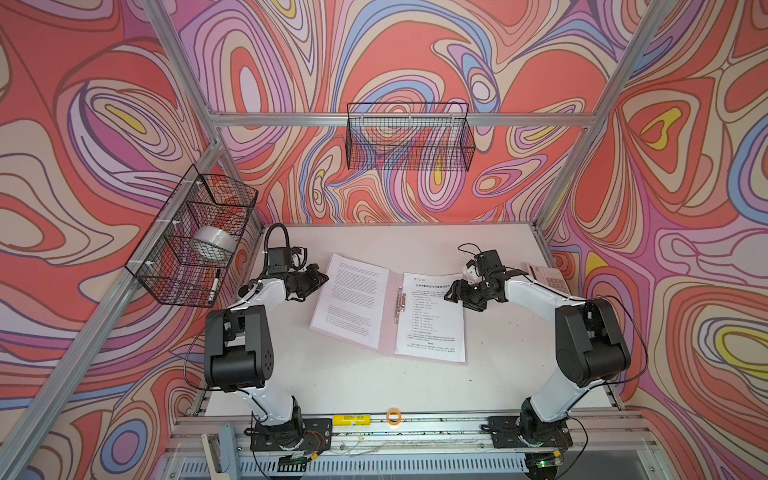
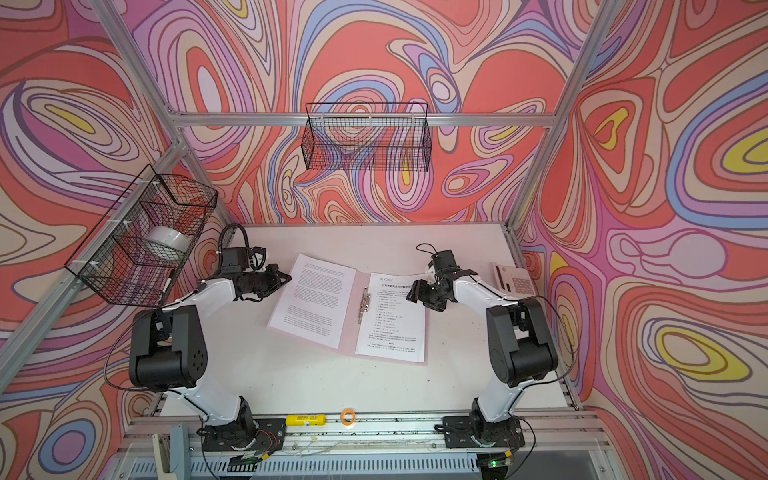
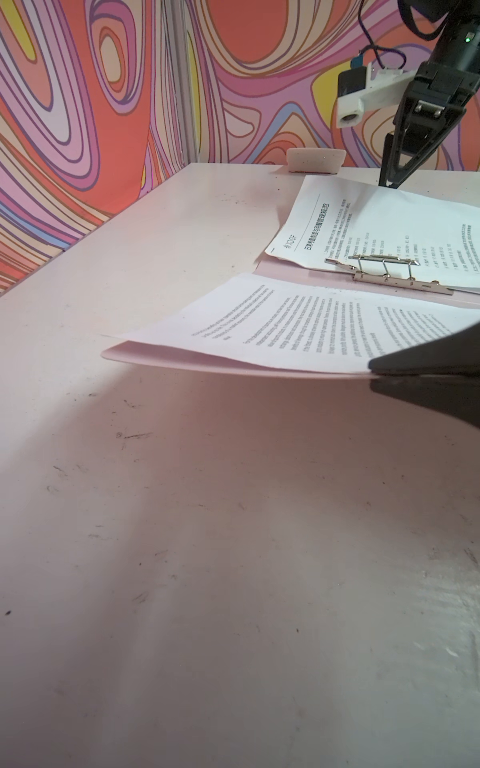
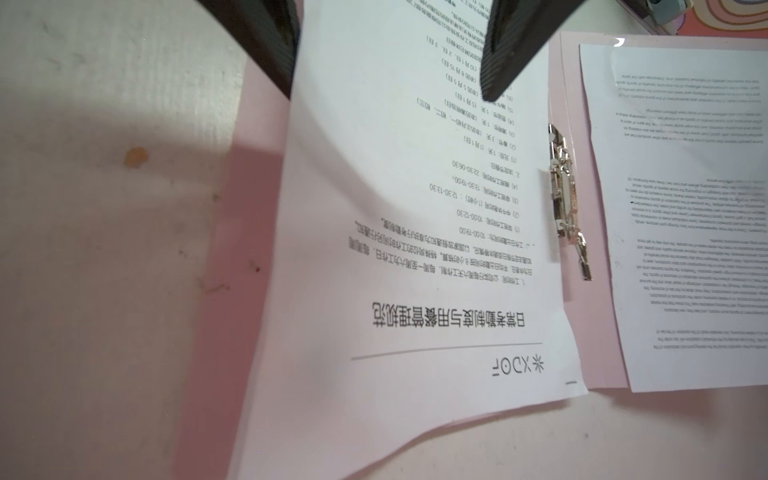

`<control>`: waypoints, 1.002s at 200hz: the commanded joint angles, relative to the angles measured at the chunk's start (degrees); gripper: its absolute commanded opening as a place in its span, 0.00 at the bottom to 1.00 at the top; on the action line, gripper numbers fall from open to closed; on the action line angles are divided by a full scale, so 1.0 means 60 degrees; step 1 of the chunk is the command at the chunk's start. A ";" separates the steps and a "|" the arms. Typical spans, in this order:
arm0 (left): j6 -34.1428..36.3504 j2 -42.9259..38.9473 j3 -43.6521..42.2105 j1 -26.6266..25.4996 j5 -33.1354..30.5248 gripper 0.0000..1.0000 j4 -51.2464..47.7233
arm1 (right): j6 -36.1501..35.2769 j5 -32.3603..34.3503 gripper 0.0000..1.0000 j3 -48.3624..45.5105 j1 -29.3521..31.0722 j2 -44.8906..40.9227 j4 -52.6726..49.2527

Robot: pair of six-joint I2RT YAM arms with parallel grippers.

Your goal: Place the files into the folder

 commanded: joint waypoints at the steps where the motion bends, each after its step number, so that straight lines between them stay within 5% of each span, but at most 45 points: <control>1: 0.0062 -0.0375 0.0136 -0.0095 -0.0140 0.00 -0.0283 | -0.0086 0.0717 0.73 0.0140 0.0027 -0.0143 -0.0614; 137: -0.0192 -0.1215 -0.0158 -0.0482 -0.0832 0.00 -0.0589 | -0.0410 0.1291 0.70 0.1306 0.0072 -0.0082 -0.1169; 200: -0.0524 -0.2119 -0.0352 -0.0892 -0.1985 0.00 -0.1310 | -0.0459 0.0747 0.64 0.3194 0.1694 0.1032 -0.1406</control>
